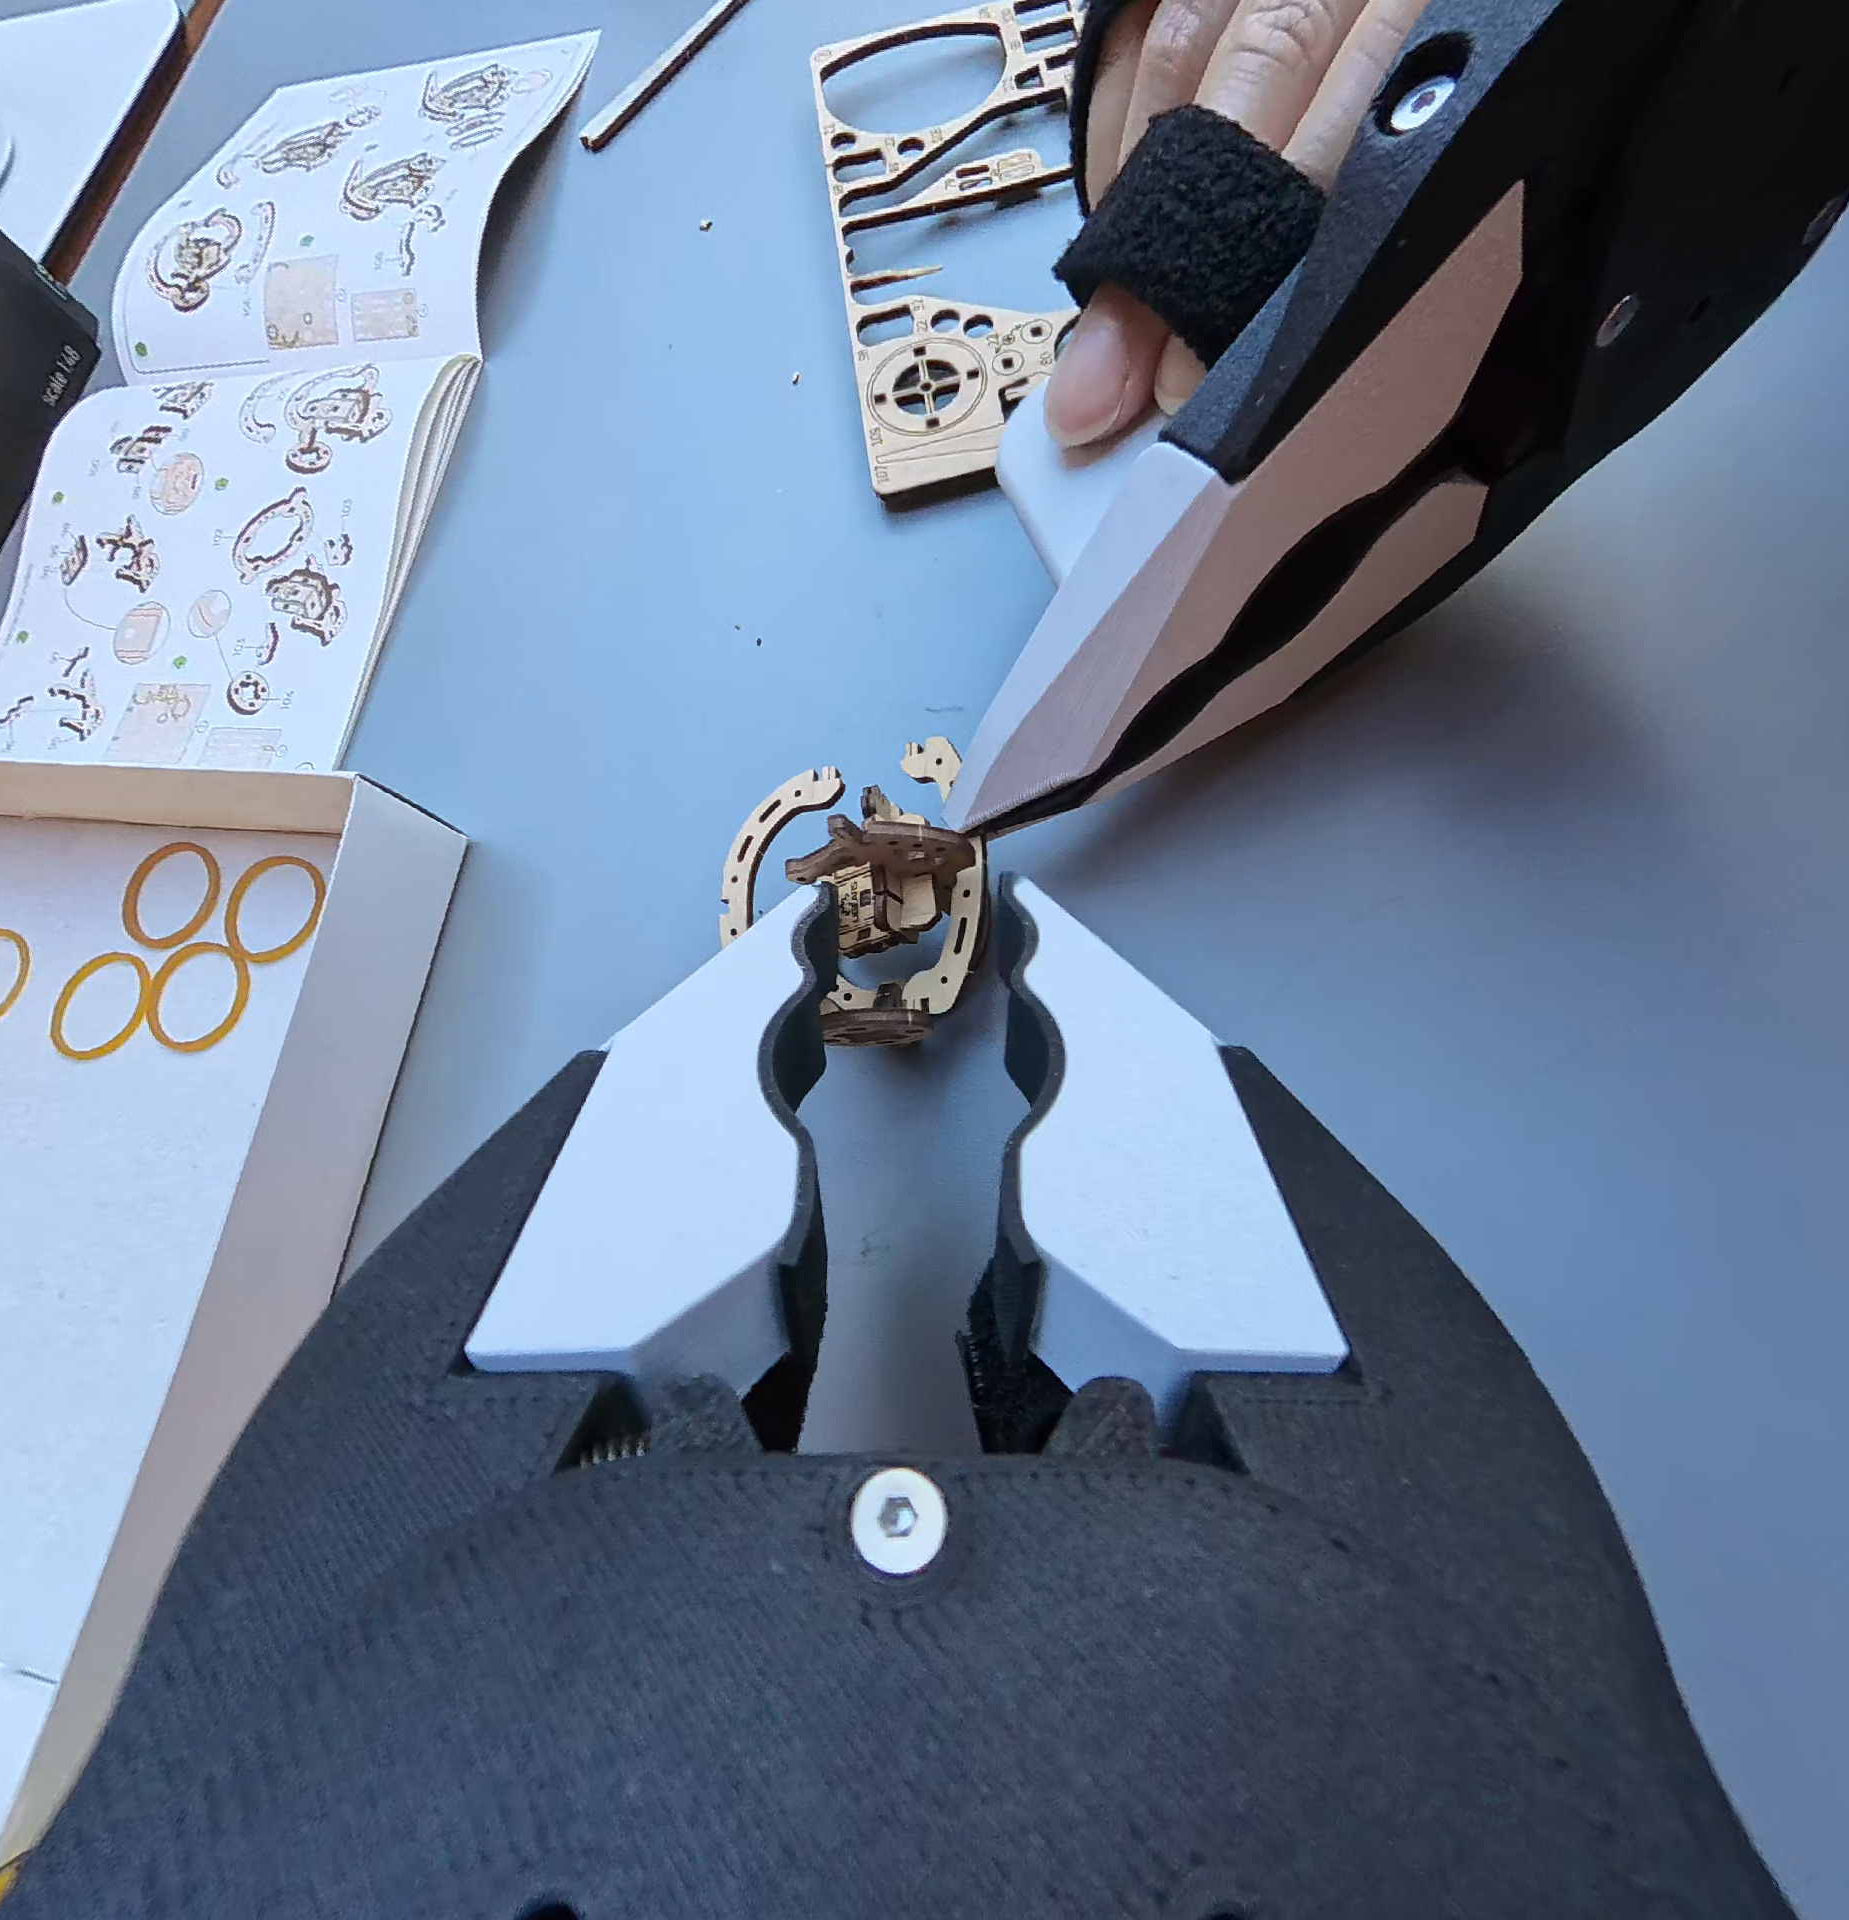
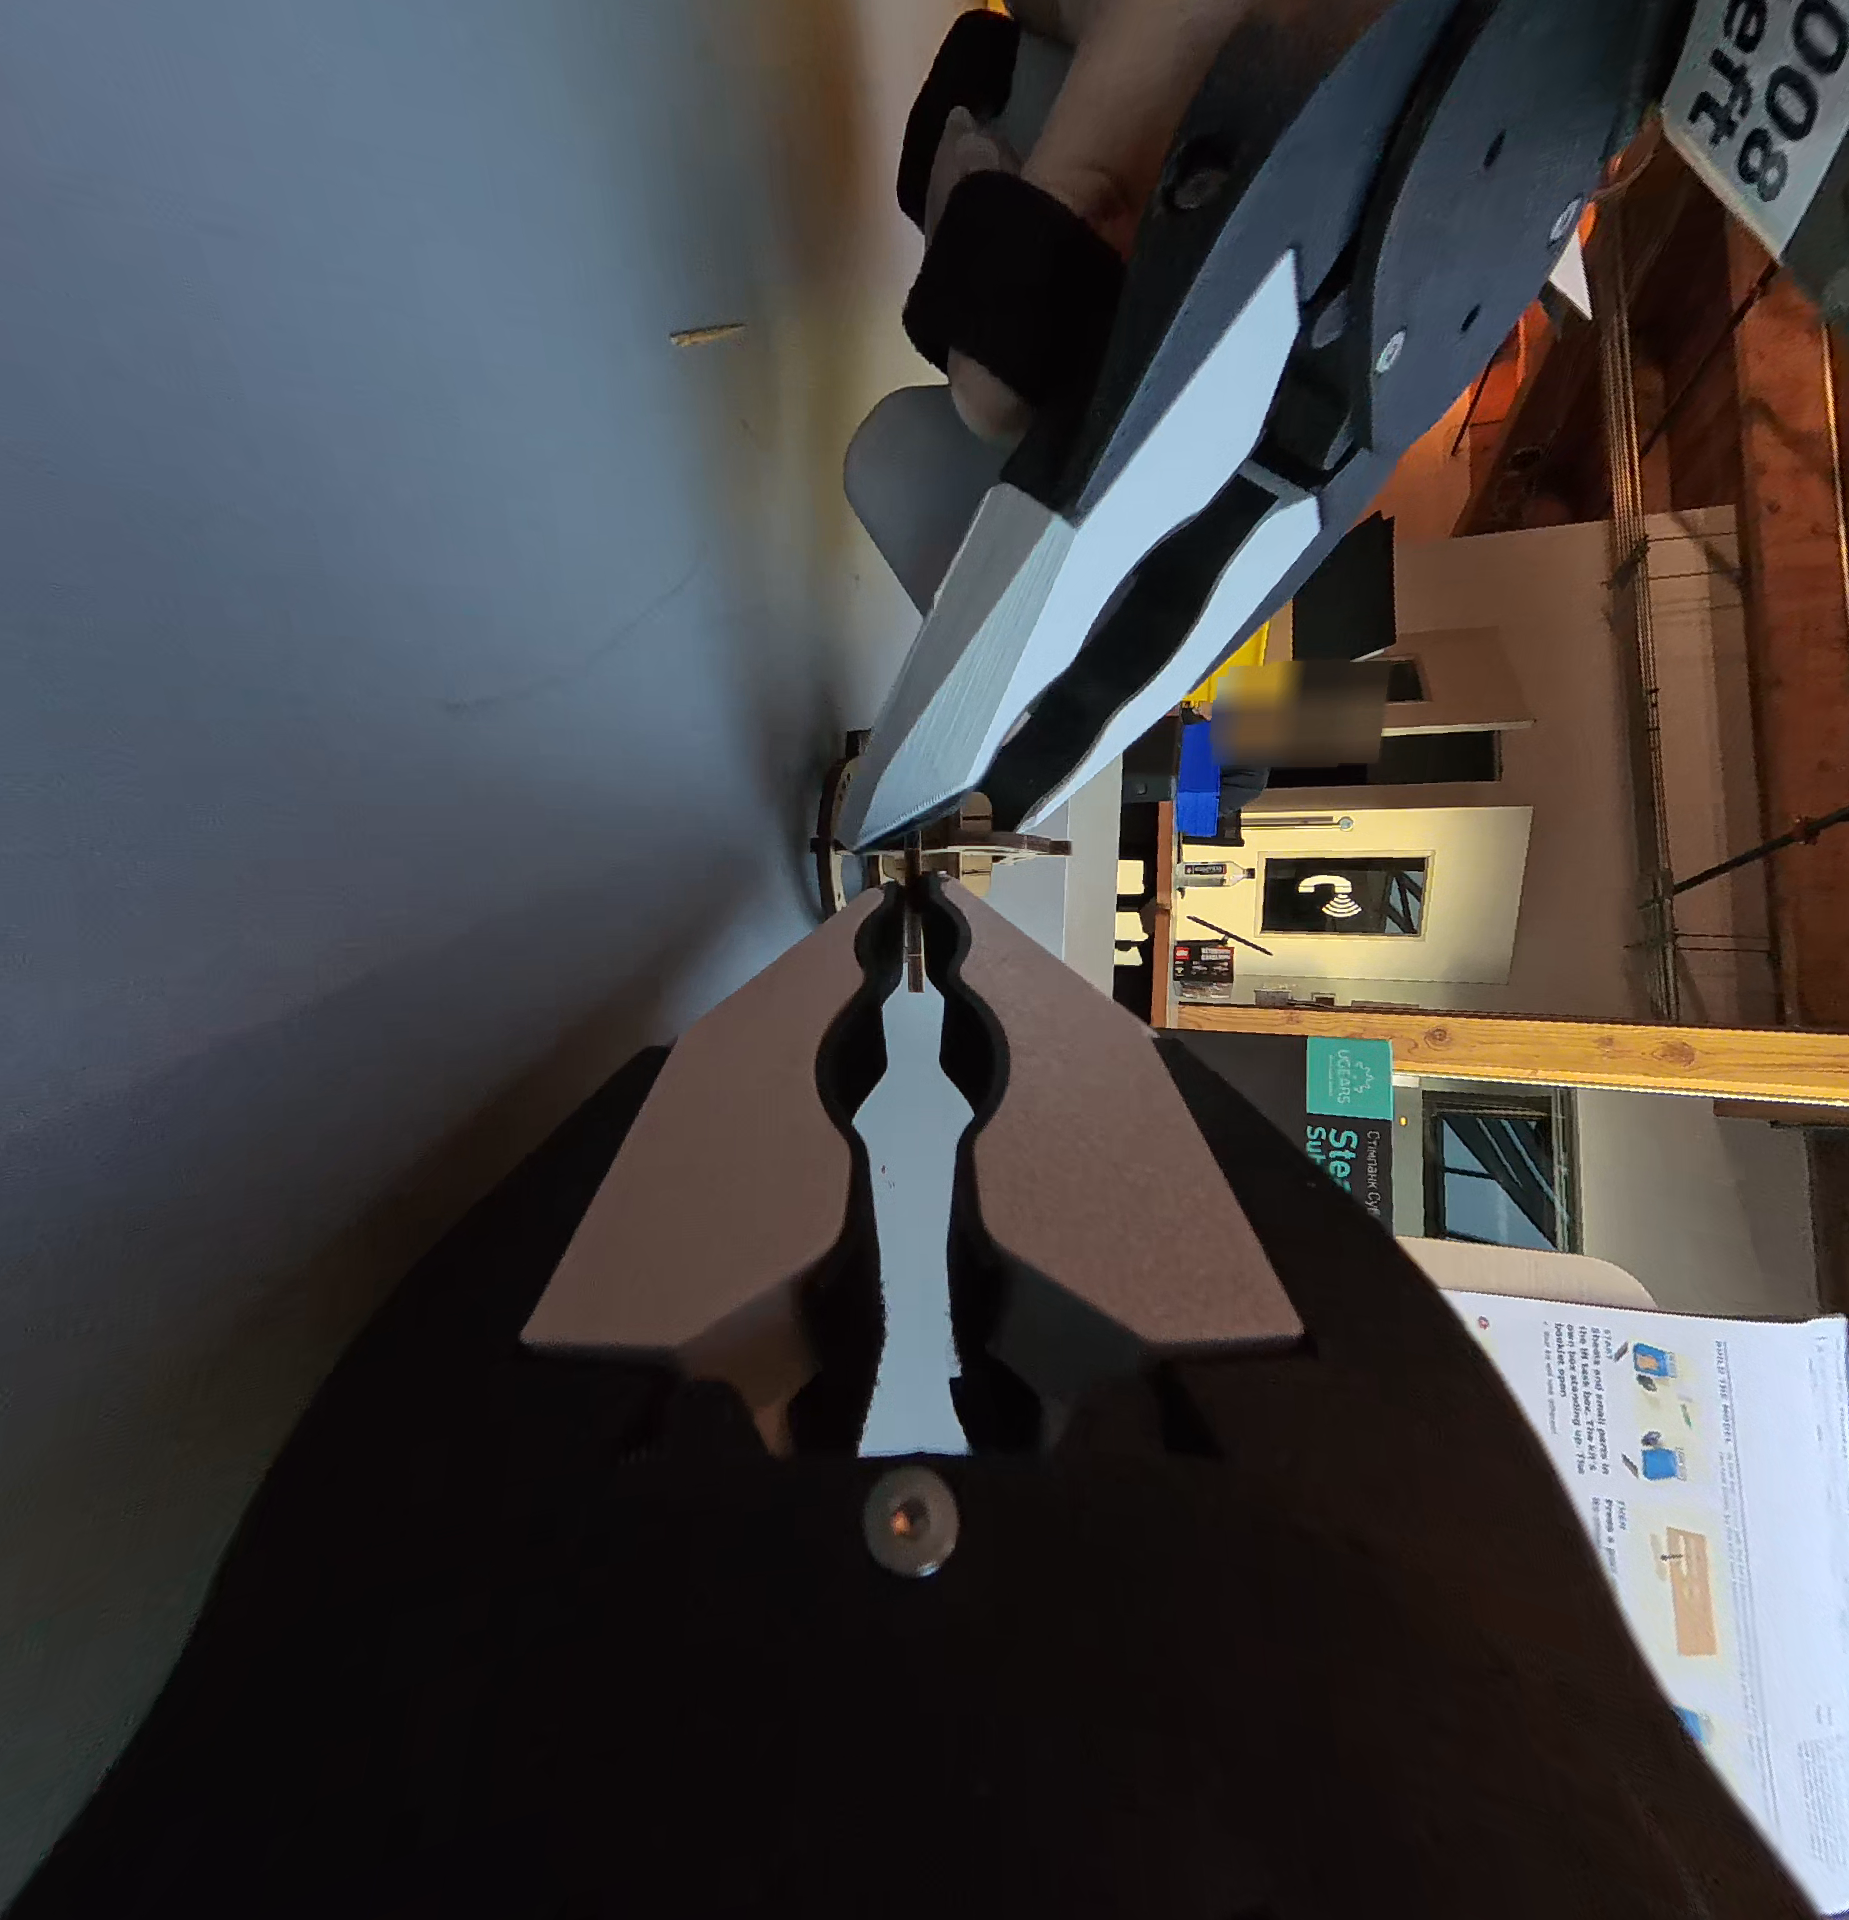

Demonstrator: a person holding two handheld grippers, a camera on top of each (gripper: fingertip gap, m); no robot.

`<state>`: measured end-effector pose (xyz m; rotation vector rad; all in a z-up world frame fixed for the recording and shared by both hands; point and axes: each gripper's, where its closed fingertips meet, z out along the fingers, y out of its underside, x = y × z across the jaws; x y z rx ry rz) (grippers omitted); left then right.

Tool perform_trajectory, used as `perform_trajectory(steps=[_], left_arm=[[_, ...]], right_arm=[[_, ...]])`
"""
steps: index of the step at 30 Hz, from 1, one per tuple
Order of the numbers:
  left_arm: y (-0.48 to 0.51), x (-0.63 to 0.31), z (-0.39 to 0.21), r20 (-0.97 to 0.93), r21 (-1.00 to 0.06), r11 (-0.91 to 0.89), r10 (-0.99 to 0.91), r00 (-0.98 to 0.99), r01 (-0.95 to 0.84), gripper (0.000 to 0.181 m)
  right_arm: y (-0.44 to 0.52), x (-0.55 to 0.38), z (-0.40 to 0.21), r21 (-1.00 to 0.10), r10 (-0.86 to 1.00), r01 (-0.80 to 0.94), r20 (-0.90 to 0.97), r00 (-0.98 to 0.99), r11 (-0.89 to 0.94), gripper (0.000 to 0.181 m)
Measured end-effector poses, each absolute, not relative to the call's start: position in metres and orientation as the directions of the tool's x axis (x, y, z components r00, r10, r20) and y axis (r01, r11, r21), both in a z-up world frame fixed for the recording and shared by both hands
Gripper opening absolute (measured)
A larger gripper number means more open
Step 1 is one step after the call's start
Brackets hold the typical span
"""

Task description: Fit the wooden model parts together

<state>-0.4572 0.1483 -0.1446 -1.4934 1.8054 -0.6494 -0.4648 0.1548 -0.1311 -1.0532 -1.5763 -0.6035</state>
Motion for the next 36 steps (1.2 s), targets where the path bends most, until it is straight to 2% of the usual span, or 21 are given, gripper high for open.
perform_trajectory(steps=[10,23,30,36], left_arm=[[0.1473,-0.4573,-0.1448,-0.183,-0.749,0.199,-0.979,-0.091,-0.632,0.03],[0.149,-0.4593,-0.1459,-0.202,-0.751,0.188,-0.978,-0.051,-0.633,0.032],[0.1505,-0.4576,-0.1456,-0.23,-0.784,0.174,-0.973,0.019,-0.596,0.031],[0.1497,-0.4567,-0.1459,-0.274,-0.785,0.204,-0.961,0.033,-0.585,0.032]], right_arm=[[0.1554,-0.4656,-0.1297,-0.165,0.322,0.853,0.947,-0.004,0.496,0.003],[0.1554,-0.4665,-0.1313,-0.25,0.382,0.831,0.923,0.05,0.497,0.002],[0.1545,-0.4674,-0.1323,-0.235,0.373,0.83,0.927,0.035,0.505,0.002],[0.1536,-0.4656,-0.1338,-0.177,0.352,0.844,0.936,-0.015,0.507,0.002]])
